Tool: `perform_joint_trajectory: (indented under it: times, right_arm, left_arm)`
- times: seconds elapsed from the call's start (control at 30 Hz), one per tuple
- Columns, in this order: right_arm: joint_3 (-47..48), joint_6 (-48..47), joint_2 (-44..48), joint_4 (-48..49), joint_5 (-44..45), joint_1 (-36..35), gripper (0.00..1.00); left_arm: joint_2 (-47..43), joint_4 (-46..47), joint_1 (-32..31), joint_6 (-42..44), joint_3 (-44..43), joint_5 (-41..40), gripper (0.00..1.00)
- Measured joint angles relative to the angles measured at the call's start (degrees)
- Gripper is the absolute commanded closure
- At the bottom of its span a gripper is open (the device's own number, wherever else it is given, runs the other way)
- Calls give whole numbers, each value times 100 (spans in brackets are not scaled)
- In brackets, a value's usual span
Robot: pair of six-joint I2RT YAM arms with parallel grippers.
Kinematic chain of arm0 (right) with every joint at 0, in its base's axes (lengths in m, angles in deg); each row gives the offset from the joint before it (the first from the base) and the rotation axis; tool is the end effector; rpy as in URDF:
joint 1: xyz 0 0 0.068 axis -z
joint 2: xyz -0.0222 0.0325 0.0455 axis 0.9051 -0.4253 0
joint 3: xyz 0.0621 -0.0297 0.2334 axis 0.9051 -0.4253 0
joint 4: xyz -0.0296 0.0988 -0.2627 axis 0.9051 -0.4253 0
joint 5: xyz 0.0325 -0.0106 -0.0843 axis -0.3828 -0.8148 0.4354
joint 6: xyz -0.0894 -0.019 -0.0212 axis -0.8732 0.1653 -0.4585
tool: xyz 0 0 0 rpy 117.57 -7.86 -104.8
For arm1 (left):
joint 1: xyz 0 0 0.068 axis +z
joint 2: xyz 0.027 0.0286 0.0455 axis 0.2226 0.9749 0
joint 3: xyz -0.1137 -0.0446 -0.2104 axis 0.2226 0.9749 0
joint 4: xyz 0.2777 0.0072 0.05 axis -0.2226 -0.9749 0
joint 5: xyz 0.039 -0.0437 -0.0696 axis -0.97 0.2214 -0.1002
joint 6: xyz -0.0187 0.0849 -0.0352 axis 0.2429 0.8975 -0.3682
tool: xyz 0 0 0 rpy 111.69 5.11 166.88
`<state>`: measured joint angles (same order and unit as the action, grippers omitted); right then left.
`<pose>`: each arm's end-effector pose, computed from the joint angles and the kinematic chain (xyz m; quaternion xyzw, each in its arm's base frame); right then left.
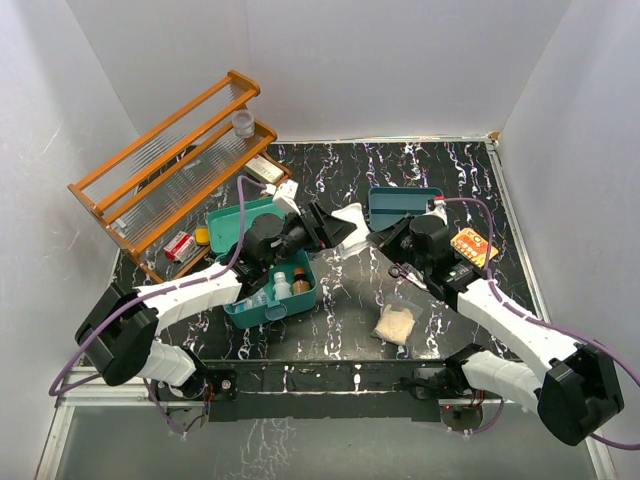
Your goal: Organize the medicine kit
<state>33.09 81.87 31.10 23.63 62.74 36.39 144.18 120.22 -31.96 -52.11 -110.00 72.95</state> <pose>0.2741 0.1427 0.1935 0.2574 0.8173 0.3458 0.3824 0.2701 -0.2781 0.2384 -0.0109 0.6959 -0.5531 0.4579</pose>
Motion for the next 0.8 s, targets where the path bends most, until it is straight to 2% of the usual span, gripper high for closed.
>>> perform_joint_trajectory:
  times: [0.1, 0.3, 0.33, 0.37, 0.47, 0.53, 0.6, 0.67, 0.8]
  right_arm:
    - [122, -70, -9, 4, 15, 0, 100]
    - [229, -168, -20, 111, -35, 0, 100]
    - [236, -192, -33, 140, -52, 0, 100]
    - [240, -225, -48, 146, -70, 0, 97]
    - [245, -334, -85, 140, -122, 0, 58]
    - [284, -442, -96, 79, -111, 0, 44]
    - [402, -669, -107, -48, -66, 0, 36]
    - [533, -876, -127, -140, 0, 0, 35]
    - [774, -1394, -133, -313, 236, 0, 34]
  left_arm:
    - [20, -72, 0, -2, -2, -57, 25]
    - [251, -275, 0, -7, -98, -116, 70]
    - [262, -293, 0, 17, -101, -127, 75]
    - [260, -306, 0, 72, -101, -149, 80]
    - [229, -376, 2, 214, -105, -219, 89]
    - [168, -522, 48, 306, -105, -221, 92]
    - [52, -728, 142, 369, -105, -101, 93]
    - [-96, -1019, 330, 417, -138, 79, 93]
    - [-494, -2221, 881, 702, -549, 474, 93]
